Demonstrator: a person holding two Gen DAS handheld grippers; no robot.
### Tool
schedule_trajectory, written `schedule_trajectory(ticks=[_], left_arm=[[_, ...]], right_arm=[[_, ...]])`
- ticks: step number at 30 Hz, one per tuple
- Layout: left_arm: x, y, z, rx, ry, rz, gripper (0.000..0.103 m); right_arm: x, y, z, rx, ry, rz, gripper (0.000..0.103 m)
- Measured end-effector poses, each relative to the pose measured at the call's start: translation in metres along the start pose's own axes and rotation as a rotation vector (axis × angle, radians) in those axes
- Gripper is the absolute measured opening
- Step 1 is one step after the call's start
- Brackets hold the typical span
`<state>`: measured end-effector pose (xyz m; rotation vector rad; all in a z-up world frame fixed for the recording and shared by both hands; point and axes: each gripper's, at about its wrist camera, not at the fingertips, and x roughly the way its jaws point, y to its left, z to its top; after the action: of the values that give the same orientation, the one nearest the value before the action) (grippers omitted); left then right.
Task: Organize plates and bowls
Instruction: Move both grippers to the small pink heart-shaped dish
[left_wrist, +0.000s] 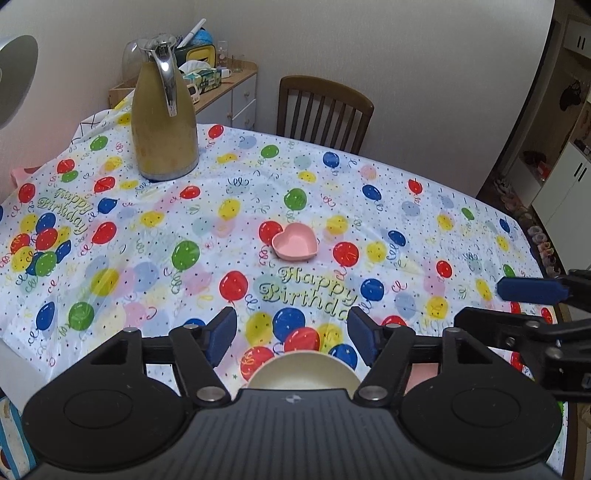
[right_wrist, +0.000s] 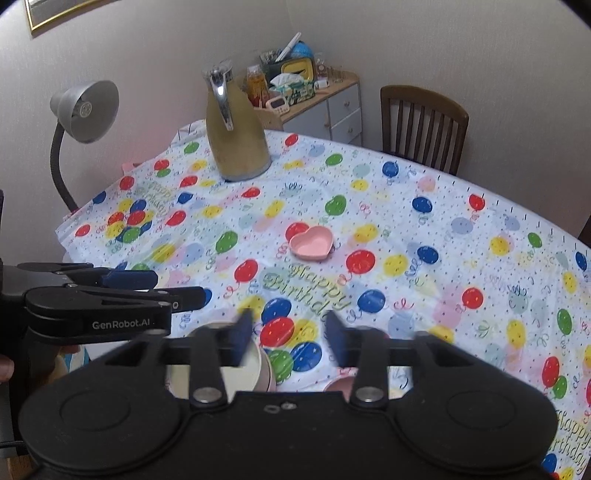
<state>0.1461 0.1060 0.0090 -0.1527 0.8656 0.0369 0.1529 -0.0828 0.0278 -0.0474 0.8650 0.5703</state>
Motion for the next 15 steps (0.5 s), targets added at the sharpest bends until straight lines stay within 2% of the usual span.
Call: schedule_trajectory(ticks=[1,3,6,10,15], left_arm=[[0.002,0.001,0.003,0.001,-0.002,-0.002,0.066],[0.007,0.003,0.010,0.002,-0.010,-0.006,0.068],[0.016,0.007,0.021,-0.001,-0.030,-0.009,0.078],[0.038,0.017,0.038,-0.020,-0.032,-0.023,0.079],[0.072,0.030,0.060,-0.047,-0.017,-0.021,0.079]], right_arm=[[-0.002,0.000,0.001,-0.006,-0.022,-0.003,0.070],[-0.002,0.002,0.005,-0.037,-0.039,0.001,0.071],[0.001,0.001,0.014,-0.065,-0.052,0.018,0.084],[0.011,-0.002,0.026,-0.084,-0.071,0.003,0.101],[0.038,-0.012,0.047,-0.058,-0.047,-0.048,0.102]])
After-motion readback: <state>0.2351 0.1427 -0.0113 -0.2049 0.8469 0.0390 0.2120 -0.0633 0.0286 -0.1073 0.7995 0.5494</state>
